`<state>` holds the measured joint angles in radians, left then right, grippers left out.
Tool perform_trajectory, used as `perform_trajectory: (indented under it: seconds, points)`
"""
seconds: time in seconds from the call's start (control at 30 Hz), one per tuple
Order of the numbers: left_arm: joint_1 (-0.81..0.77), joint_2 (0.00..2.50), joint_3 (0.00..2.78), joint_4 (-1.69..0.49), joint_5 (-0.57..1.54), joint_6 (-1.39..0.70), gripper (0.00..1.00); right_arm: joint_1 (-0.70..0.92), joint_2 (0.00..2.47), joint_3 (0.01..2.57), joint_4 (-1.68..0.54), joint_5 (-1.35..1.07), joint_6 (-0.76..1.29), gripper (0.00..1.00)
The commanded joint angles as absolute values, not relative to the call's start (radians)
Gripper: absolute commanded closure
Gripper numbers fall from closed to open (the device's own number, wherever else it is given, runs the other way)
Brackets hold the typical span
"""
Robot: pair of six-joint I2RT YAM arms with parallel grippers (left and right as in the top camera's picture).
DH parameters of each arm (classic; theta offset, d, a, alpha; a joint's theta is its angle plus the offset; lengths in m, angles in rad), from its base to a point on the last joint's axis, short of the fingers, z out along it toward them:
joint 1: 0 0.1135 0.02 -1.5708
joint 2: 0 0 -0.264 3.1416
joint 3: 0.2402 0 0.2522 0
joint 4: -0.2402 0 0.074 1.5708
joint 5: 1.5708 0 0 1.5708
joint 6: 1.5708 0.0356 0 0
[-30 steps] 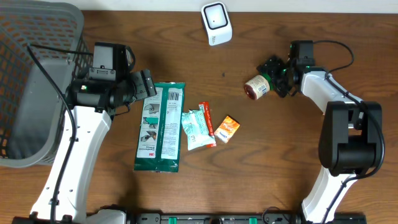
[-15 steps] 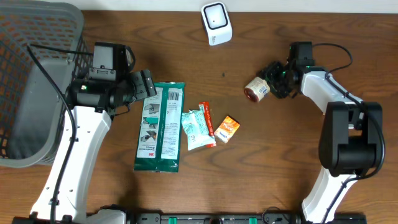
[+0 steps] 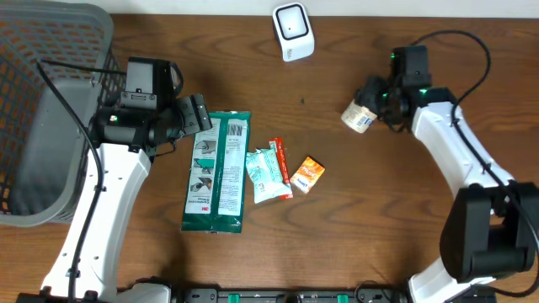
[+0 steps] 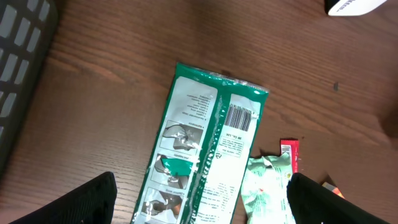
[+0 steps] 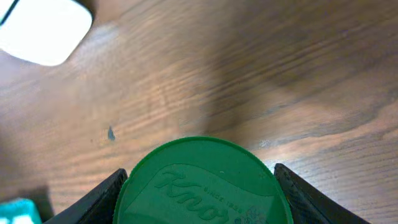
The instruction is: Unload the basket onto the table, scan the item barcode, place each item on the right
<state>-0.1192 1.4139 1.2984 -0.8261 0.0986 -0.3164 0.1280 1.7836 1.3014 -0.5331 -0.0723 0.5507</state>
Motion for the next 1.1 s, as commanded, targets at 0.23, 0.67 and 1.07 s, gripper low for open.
perform_trajectory:
  seconds: [0.23, 0.67, 1.07]
  points:
    - [-0.116, 1.419, 1.299, -0.826, 0.093, -0.307, 0.12, 0.346, 1.779, 1.286, -0.579, 0.441, 0.477, 0.44]
    - [-0.116, 1.419, 1.3, -0.826, 0.093, -0.307, 0.12, 0.479, 1.779, 1.214, -0.571, 0.69, 0.672, 0.45]
    - [-0.116, 1.419, 1.3, -0.826, 0.093, -0.307, 0.12, 0.485, 1.78, 0.973, -0.225, 0.815, 0.725, 0.4]
